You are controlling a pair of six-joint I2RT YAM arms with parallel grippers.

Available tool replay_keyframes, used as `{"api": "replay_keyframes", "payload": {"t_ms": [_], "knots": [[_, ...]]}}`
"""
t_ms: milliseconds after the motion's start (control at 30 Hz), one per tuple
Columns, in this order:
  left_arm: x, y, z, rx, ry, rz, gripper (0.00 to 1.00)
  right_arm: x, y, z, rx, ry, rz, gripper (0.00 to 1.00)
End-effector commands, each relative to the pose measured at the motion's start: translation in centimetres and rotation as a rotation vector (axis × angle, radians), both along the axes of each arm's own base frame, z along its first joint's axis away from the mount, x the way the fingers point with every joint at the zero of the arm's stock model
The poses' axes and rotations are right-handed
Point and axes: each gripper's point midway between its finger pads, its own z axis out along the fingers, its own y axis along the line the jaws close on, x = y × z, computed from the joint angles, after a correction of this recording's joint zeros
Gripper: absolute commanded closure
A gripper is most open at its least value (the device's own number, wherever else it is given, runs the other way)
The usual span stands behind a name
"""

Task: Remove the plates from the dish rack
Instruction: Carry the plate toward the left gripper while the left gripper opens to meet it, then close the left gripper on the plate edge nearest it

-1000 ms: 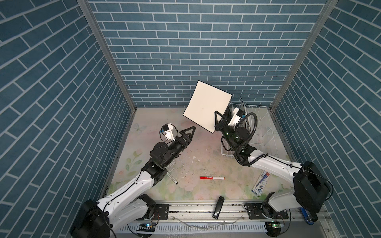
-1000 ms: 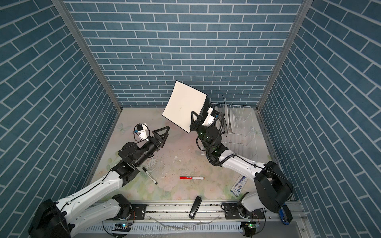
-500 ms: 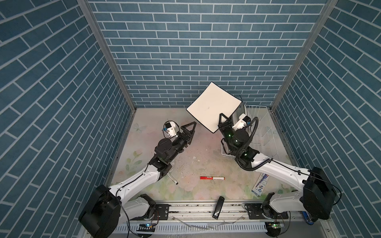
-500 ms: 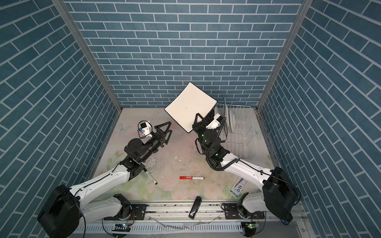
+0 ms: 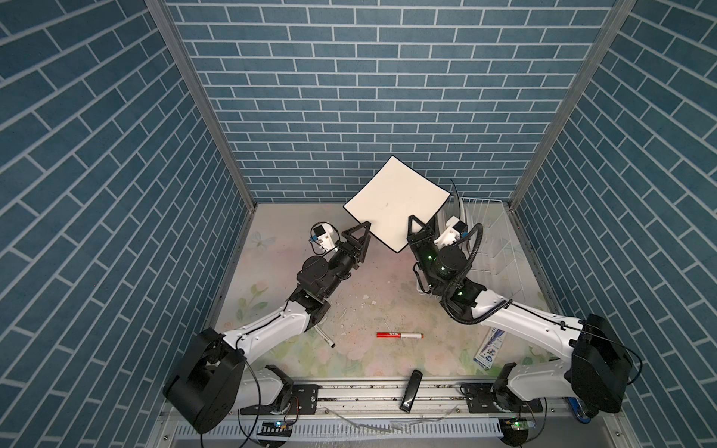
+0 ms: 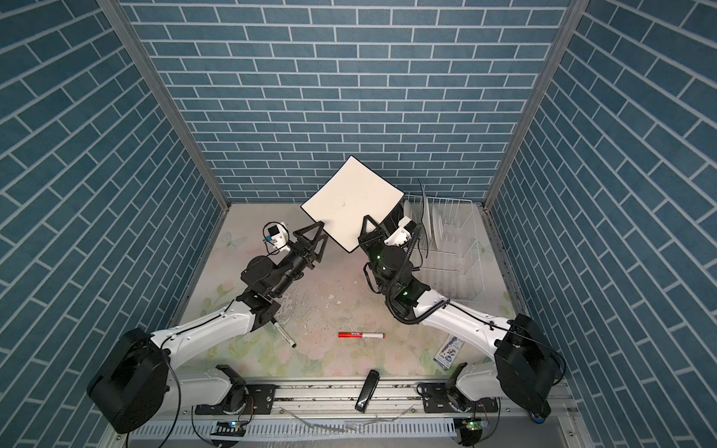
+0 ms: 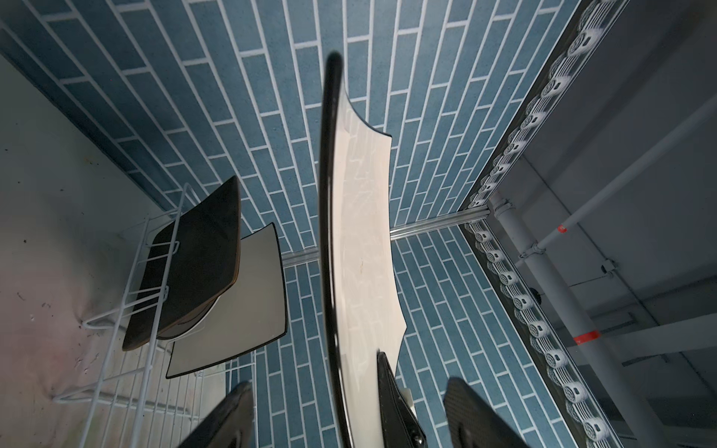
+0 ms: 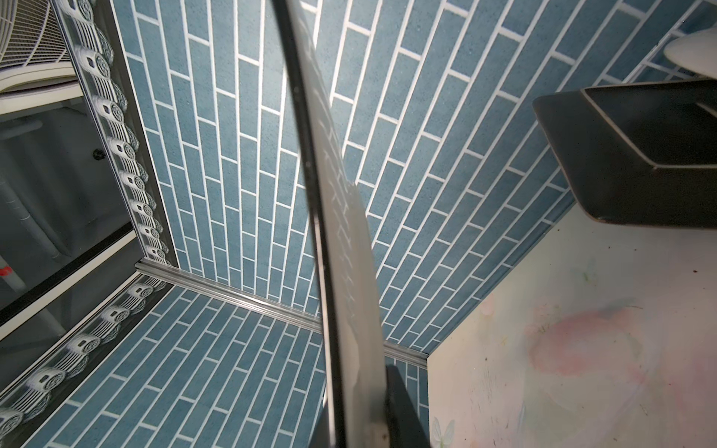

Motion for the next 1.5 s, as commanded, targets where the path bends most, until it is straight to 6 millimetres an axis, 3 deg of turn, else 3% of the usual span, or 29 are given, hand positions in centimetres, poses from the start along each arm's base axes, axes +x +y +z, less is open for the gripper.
{"api": "replay_keyframes", "payload": {"t_ms": [0,267,833,1100,1267,1467], "knots": [[0.0,-0.2,2.6,-0.054,-0.075,-0.017,0.24,-2.1,-0.8,9.7,0.343,-0.175,0.074,1.0],[0.4,-0.2,2.0,-0.028,-0.065,-0.004,0.35,-2.5,-0.1,9.5,0.344,-0.173,0.097,1.0],[0.8,0.3,1.5,-0.044,-0.052,0.005,0.89,-2.2,0.3,8.7,0.329,-0.153,0.099,1.0],[0.8,0.5,1.5,-0.069,-0.041,0.001,1.0,-2.0,1.0,8.0,0.309,-0.125,0.117,0.99],[0.8,1.2,1.7,-0.074,-0.046,0.018,1.0,-2.1,1.6,8.2,0.3,-0.131,0.141,0.6],[0.8,2.0,2.3,-0.078,-0.055,0.029,1.0,-2.0,1.6,7.7,0.28,-0.112,0.134,0.39]]}}
